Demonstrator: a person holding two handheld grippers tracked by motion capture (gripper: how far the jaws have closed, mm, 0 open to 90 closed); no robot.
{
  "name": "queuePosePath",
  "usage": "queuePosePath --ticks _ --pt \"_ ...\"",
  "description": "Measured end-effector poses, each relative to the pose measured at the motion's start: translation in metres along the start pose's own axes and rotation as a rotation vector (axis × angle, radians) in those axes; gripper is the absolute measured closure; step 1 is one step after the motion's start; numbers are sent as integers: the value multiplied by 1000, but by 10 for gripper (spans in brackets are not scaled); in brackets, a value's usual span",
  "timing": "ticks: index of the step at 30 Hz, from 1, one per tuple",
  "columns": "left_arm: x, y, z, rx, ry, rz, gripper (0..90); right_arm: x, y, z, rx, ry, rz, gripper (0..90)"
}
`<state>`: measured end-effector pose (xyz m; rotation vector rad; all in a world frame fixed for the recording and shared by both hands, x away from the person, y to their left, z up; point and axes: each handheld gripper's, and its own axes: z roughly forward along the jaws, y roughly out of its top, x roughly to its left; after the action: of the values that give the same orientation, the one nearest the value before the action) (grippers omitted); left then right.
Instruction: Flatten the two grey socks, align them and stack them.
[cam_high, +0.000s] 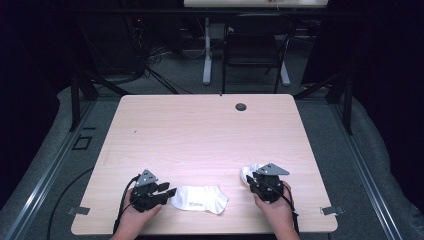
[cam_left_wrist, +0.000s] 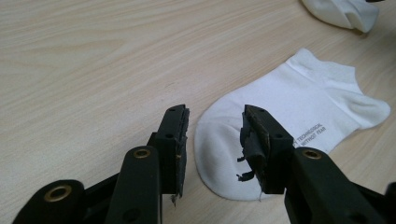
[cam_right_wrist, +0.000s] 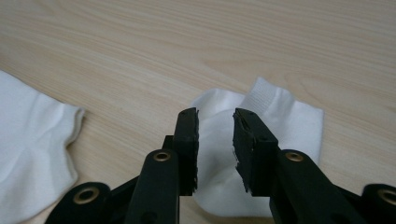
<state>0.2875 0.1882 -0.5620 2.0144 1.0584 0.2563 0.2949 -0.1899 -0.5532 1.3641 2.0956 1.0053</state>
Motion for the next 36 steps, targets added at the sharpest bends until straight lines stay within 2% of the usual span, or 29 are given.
queuePosePath --ticks 3,7,11,13,15,18,20,22,27,32,36 --pt "0 0 1 8 4 5 604 -1 -1 4 17 -3 -8 695" --pt "-1 0 2 11 2 13 604 4 -2 8 28 19 -12 666" --pt "-1 -1 3 13 2 3 604 7 -4 13 62 0 -51 650" --pt "-2 -1 3 13 1 3 601 6 -5 18 76 -14 -50 677" --pt "-2 -1 3 13 1 2 599 4 -6 23 105 -7 -33 728" --pt "-1 -1 4 16 2 11 598 4 -4 27 114 1 -34 798" --pt "-1 -1 5 19 -1 2 598 6 -3 29 114 9 -27 836" --pt "-1 -1 6 19 1 3 598 9 -1 31 116 15 -36 853" --pt "0 1 8 18 1 4 596 19 5 38 123 64 -38 863" --pt "0 2 10 18 6 2 594 36 13 48 130 103 -79 865" --pt "1 2 10 19 6 6 594 48 18 56 125 133 -91 867"
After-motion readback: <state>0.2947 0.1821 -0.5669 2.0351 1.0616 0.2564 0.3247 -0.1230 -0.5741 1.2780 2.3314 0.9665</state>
